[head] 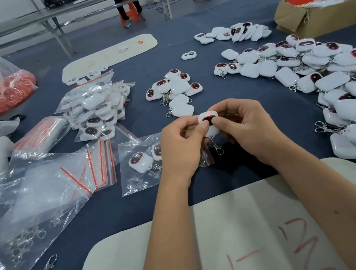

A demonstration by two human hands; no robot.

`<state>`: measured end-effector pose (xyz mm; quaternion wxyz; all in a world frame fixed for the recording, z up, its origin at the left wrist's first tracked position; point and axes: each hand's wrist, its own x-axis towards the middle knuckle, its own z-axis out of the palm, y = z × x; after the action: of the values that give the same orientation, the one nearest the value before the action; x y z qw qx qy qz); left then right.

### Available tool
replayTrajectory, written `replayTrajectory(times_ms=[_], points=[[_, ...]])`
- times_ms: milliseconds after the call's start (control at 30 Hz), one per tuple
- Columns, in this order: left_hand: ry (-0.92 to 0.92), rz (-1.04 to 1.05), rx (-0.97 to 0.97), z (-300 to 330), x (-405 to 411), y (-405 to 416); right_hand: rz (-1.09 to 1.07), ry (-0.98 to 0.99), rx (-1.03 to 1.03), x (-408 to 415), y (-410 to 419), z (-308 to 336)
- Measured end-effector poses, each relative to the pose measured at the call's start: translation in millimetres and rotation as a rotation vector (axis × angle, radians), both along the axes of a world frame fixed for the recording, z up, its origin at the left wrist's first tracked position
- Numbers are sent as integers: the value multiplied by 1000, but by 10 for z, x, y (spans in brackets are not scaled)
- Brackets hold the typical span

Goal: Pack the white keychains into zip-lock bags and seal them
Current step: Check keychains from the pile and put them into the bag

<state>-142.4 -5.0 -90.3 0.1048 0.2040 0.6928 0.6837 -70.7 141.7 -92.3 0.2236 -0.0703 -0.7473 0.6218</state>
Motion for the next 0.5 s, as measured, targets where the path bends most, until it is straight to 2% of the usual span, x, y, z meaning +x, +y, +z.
replayTrajectory(times_ms=[233,367,500], points=[[27,5,10,-20,-14,-4,-30,19,58,-6,-8,7],[21,54,39,-16,-15,2,-4,-40,116,-10,-28,12],[-28,65,3,-16,-16,18,13,-71,64,4,-15,22]])
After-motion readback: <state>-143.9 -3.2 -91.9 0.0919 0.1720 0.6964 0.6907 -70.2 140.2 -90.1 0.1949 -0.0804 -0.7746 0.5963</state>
